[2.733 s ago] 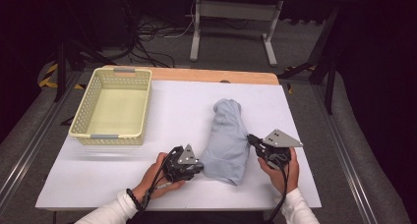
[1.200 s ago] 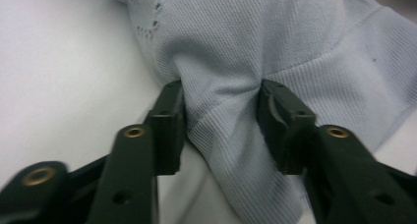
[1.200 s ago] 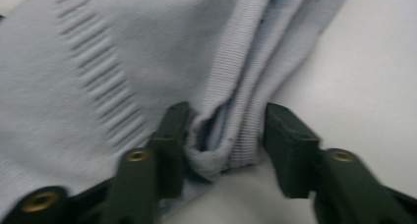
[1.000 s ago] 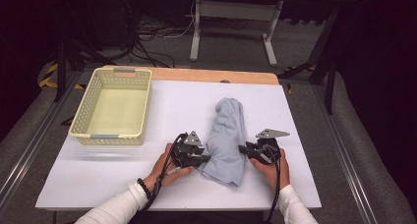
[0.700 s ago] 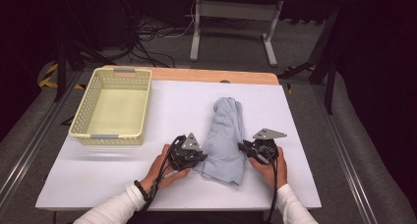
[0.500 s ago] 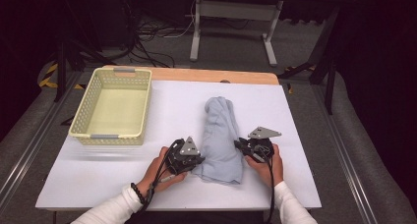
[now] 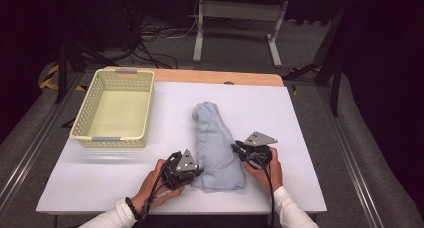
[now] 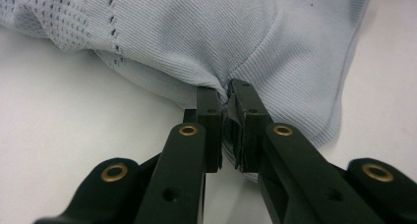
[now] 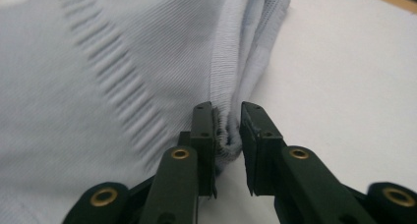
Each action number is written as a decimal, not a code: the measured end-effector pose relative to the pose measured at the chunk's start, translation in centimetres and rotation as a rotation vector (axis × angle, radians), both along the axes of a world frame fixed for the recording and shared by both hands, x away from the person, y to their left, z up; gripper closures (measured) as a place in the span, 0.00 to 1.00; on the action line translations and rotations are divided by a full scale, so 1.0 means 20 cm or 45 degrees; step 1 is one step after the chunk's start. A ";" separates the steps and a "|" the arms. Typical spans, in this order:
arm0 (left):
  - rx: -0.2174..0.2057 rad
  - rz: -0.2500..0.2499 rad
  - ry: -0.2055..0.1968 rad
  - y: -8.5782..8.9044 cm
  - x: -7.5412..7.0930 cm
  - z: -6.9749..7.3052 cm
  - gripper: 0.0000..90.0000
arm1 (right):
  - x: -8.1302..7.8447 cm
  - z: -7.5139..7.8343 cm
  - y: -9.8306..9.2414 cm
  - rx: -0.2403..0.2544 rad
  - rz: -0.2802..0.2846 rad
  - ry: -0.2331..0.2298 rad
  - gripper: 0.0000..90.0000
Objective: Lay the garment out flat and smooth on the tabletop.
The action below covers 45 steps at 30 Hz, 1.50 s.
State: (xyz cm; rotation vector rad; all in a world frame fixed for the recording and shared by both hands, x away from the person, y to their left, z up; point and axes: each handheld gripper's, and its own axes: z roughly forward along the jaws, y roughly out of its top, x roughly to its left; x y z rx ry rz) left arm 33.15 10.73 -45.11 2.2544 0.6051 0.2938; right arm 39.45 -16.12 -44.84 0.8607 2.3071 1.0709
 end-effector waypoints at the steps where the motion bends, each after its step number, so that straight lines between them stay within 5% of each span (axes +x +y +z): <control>1: 0.002 -0.003 -0.003 0.00 0.00 0.00 0.93 | -0.02 0.00 -0.01 -0.019 0.010 0.003 0.87; 8: -0.024 -0.002 -0.029 0.01 -0.01 0.05 0.85 | -0.04 0.00 -0.06 0.012 -0.024 0.025 0.80; 12: -0.110 -0.004 -0.066 0.04 -0.02 0.14 0.82 | -0.04 0.03 -0.08 0.067 -0.030 0.004 0.76; 18: -0.157 0.016 -0.159 0.04 0.03 0.24 0.87 | -0.05 0.11 -0.10 0.153 -0.060 -0.080 0.94; 24: -0.131 0.131 -0.208 -0.06 0.30 0.25 0.84 | -0.08 0.06 0.01 0.059 0.079 -0.038 1.00; 30: -0.098 0.285 -0.177 -0.11 0.59 0.17 0.78 | -0.04 -0.02 0.01 0.000 0.052 0.021 1.00; 33: -0.111 0.338 -0.108 -0.10 0.71 0.12 0.78 | -0.03 -0.03 0.00 -0.019 0.053 0.033 1.00; 36: -0.064 0.344 -0.058 -0.12 0.77 0.06 0.79 | -0.03 -0.05 0.00 -0.016 0.056 0.047 1.00; 41: 0.011 0.353 -0.061 -0.13 0.83 -0.02 0.77 | -0.02 -0.05 0.00 -0.014 0.061 0.052 1.00; 45: -0.044 0.374 0.004 -0.09 0.90 -0.04 0.77 | -0.03 -0.05 0.01 -0.025 0.058 0.044 1.00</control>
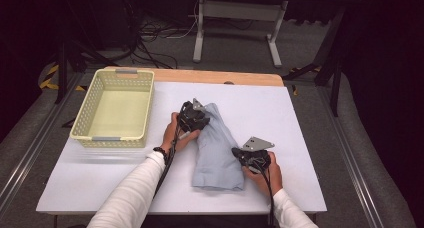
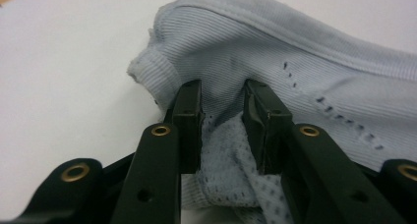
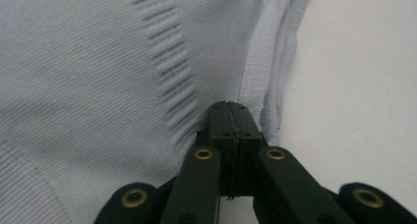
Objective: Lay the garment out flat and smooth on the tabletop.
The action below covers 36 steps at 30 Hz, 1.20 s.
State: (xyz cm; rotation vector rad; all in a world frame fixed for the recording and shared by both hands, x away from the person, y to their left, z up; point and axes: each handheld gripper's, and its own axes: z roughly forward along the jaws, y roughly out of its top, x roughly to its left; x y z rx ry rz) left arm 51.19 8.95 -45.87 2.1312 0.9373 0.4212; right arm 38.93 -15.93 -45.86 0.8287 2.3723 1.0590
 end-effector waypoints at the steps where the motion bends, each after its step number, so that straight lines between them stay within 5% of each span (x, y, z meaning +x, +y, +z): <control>1: 0.009 0.026 -0.014 0.00 0.01 0.00 0.77 | 0.00 0.00 0.00 0.001 0.001 0.002 1.00; 5: -0.031 0.016 -0.040 -0.02 0.04 0.05 0.77 | 0.00 0.00 0.01 -0.008 -0.002 -0.002 1.00; 9: -0.016 -0.011 -0.102 -0.08 0.05 0.11 0.78 | 0.00 0.00 0.01 -0.006 -0.002 -0.001 1.00; 16: 0.082 -0.003 -0.077 -0.15 0.08 0.07 0.76 | 0.00 0.00 0.01 -0.008 -0.004 -0.001 1.00; 22: 0.055 -0.005 -0.066 -0.13 0.05 0.12 0.71 | 0.00 0.00 0.00 -0.009 -0.010 -0.004 0.99; 29: -0.022 -0.121 -0.175 -0.10 -0.21 0.26 0.58 | -0.07 0.08 -0.07 0.051 -0.049 -0.032 0.90; 36: 0.010 -0.355 -0.224 -0.09 -0.58 0.28 0.60 | -0.22 0.12 -0.07 0.088 0.005 -0.039 0.87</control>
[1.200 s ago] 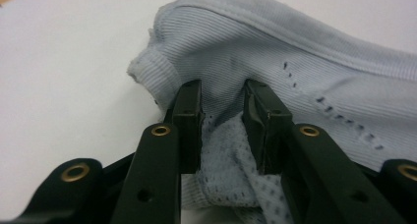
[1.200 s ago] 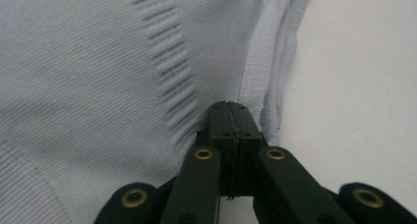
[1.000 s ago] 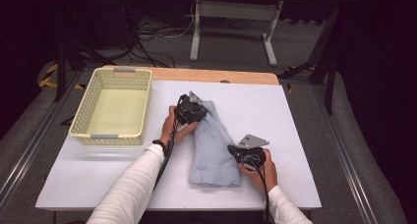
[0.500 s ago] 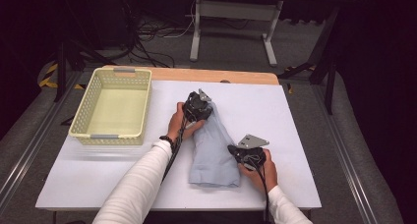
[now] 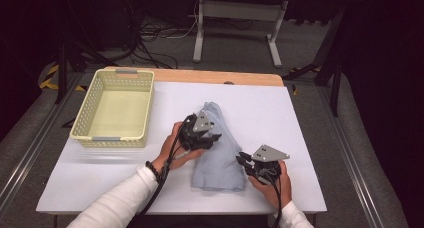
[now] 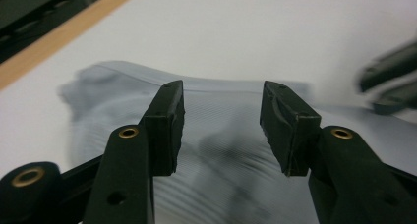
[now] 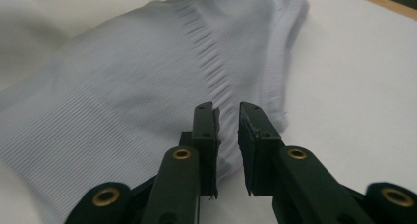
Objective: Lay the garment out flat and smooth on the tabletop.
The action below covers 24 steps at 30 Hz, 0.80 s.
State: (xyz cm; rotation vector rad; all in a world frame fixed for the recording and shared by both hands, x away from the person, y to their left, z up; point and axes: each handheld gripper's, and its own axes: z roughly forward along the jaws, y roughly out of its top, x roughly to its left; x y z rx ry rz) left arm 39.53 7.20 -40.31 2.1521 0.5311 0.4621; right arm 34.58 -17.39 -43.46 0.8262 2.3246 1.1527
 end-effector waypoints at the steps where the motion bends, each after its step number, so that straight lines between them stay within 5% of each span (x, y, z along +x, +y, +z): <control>1: 0.011 -0.026 0.004 0.00 -0.04 -0.01 0.62 | -0.02 -0.01 0.01 -0.006 0.017 0.005 0.88; 4: 0.057 -0.083 0.023 -0.02 -0.14 -0.05 0.66 | -0.04 -0.02 0.03 -0.033 0.047 0.012 0.90; 8: 0.145 -0.080 -0.010 0.00 -0.19 -0.13 0.67 | -0.01 -0.07 0.05 -0.068 0.050 0.038 0.90; 11: 0.118 -0.069 0.090 0.03 -0.18 -0.22 0.67 | 0.01 -0.10 0.05 -0.080 0.036 0.051 0.90; 14: 0.041 -0.072 0.063 0.06 -0.18 -0.28 0.67 | 0.03 -0.11 0.04 -0.087 0.031 0.059 0.90; 17: 0.065 -0.072 0.036 0.06 -0.19 -0.28 0.67 | 0.04 -0.10 0.03 -0.087 0.016 0.054 0.89; 24: 0.030 -0.067 0.049 0.06 -0.18 -0.29 0.67 | 0.07 -0.03 0.06 -0.018 -0.002 -0.015 0.92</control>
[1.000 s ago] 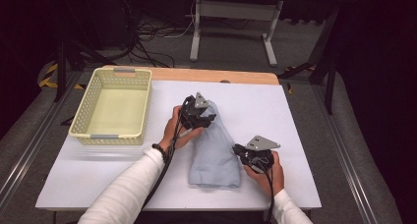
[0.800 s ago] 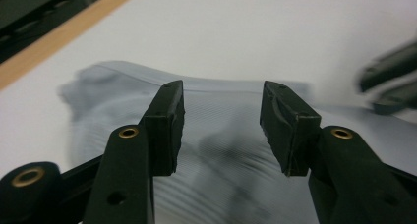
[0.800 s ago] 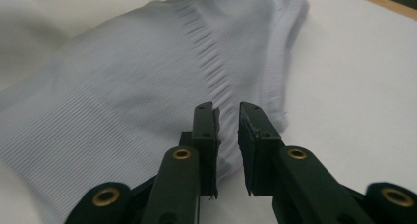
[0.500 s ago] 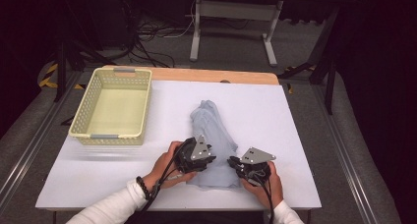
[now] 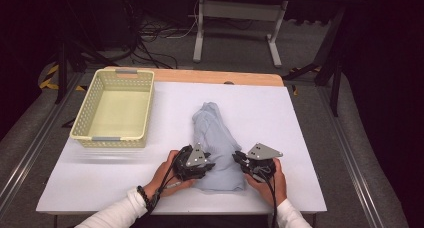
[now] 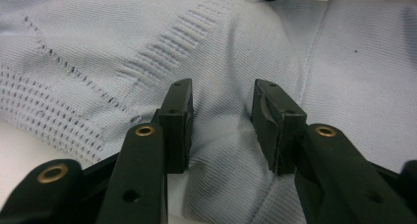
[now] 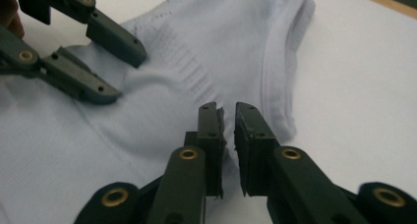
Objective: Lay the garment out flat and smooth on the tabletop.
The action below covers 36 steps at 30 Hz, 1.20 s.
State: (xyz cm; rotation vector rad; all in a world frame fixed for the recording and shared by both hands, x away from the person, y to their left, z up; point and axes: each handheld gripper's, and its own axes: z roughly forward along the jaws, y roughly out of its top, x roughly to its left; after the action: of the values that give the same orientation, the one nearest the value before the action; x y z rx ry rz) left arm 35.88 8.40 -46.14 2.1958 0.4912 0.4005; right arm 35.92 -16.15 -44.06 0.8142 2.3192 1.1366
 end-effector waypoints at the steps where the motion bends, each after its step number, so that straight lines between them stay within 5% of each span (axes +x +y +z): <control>1: 0.002 -0.001 0.001 0.00 0.00 0.00 0.68 | 0.02 -0.01 0.02 -0.019 0.010 -0.001 0.95; 7: -0.002 -0.003 0.001 0.00 0.00 0.00 0.68 | 0.15 -0.08 0.02 -0.105 -0.040 0.024 1.00; 10: -0.001 -0.005 0.001 0.00 0.00 0.00 0.67 | 0.21 -0.09 -0.02 -0.036 -0.055 0.091 1.00; 20: -0.018 -0.013 0.008 0.01 0.00 0.01 0.66 | 0.21 -0.07 -0.05 -0.095 -0.144 0.030 0.98; 24: -0.004 -0.018 -0.022 0.01 -0.02 0.04 0.55 | 0.21 -0.08 -0.08 -0.088 -0.169 0.044 0.94; 30: -0.045 0.002 -0.059 0.06 -0.09 0.15 0.41 | 0.17 -0.04 -0.14 -0.017 -0.201 0.025 0.82; 36: -0.036 0.028 -0.046 0.14 -0.10 0.15 0.34 | 0.09 0.01 -0.19 0.065 -0.189 0.007 0.69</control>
State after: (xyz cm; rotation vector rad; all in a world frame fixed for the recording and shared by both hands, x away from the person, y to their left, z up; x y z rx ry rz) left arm 33.94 11.15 -43.21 2.1536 0.4989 0.4419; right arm 37.78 -20.01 -43.83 0.9920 2.2010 1.1338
